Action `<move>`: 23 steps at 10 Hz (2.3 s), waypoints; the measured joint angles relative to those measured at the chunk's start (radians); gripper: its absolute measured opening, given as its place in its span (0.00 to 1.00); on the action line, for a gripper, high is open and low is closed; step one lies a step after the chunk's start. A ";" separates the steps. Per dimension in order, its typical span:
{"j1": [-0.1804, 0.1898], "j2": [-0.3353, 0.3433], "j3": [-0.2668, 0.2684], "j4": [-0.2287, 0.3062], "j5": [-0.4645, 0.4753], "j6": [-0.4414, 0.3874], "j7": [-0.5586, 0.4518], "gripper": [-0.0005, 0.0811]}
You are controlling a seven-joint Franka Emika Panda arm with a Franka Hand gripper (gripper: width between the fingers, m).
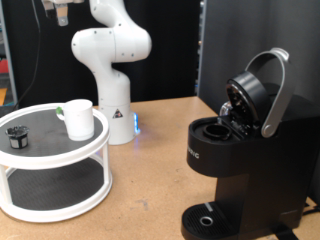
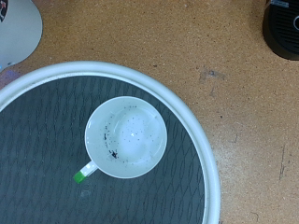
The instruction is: Make a cup of coffee with the keurig machine
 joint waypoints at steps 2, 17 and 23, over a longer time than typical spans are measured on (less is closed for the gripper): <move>-0.002 0.005 -0.005 -0.005 -0.001 -0.002 0.004 0.99; -0.018 0.198 -0.231 0.133 -0.072 0.081 -0.196 0.99; -0.041 0.195 -0.245 -0.069 -0.092 0.320 -0.188 0.99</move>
